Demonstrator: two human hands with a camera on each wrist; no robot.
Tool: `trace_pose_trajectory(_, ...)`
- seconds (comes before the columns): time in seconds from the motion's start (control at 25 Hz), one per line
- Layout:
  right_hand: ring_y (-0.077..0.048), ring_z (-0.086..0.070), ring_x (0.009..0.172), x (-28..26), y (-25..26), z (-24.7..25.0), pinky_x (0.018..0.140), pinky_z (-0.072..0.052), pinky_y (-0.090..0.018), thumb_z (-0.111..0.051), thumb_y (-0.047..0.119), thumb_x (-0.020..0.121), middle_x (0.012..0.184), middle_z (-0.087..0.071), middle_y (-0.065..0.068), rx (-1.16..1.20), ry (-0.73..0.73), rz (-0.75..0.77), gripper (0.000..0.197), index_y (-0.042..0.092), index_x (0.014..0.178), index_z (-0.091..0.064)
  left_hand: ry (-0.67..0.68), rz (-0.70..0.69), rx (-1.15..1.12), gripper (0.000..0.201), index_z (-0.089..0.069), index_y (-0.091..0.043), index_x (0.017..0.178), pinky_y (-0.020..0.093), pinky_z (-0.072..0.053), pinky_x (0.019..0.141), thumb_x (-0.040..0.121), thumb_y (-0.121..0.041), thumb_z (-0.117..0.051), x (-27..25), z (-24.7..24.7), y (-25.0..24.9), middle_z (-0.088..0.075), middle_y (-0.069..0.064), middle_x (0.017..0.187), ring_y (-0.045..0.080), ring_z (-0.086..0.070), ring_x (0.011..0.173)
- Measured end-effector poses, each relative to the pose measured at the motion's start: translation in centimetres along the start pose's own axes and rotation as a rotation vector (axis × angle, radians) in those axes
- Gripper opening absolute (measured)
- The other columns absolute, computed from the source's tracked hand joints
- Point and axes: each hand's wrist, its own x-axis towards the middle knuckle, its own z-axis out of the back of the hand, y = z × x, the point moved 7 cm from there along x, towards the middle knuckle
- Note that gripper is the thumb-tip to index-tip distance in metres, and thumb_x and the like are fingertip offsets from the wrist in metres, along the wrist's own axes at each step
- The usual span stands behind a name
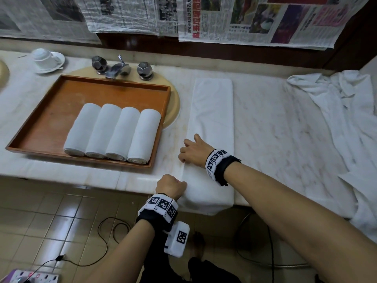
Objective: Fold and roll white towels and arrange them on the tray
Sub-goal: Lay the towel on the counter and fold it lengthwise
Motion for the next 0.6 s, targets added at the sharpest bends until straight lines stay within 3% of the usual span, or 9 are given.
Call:
trace_pose_trajectory(0.12,-0.023,-0.039,0.119,0.5,-1.2,0.2,0.095,-0.03,-0.047,-0.04,0.007,0.099,0.116,-0.058,0.006,-0.017,0.006,-0.021,0.031,0.024,0.117,-0.058,-0.079,-0.034,0.024,0.018,-0.069,-0.017,0.075,0.032,-0.056,0.076,0.083,-0.033,-0.067,0.7,0.7,-0.7,-0.067,0.0,0.08,0.022,-0.064,0.077)
trace_pose_trajectory(0.28,-0.022,-0.04,0.116,1.6,-1.7,0.8,0.091,-0.03,-0.045,-0.043,0.006,0.098,0.11,-0.059,0.007,-0.005,-0.008,0.015,0.028,0.024,0.111,-0.061,-0.069,-0.017,0.127,0.008,-0.071,-0.021,0.08,0.029,-0.053,0.069,0.082,-0.027,-0.066,1.5,0.7,-1.1,-0.068,0.003,0.088,0.023,-0.064,0.079)
trace_pose_trajectory(0.48,-0.023,-0.038,0.118,2.4,-3.3,0.5,0.09,-0.03,-0.044,-0.041,0.006,0.098,0.115,-0.054,0.002,-0.017,0.011,0.014,0.029,0.022,0.115,-0.059,-0.103,-0.06,0.054,0.013,-0.065,-0.023,0.072,0.025,-0.046,0.064,0.08,-0.034,-0.066,3.0,1.5,-3.0,-0.068,0.003,0.086,0.024,-0.063,0.08)
trace_pose_trajectory(0.6,-0.024,-0.038,0.119,3.1,-3.9,0.7,0.089,-0.03,-0.042,-0.044,0.01,0.098,0.119,-0.053,0.0,0.005,-0.029,-0.008,0.027,0.022,0.114,-0.062,-0.102,-0.071,0.071,0.012,-0.065,-0.021,0.069,0.023,-0.042,0.06,0.08,-0.026,-0.063,3.7,1.4,-3.8,-0.068,0.003,0.085,0.024,-0.062,0.077)
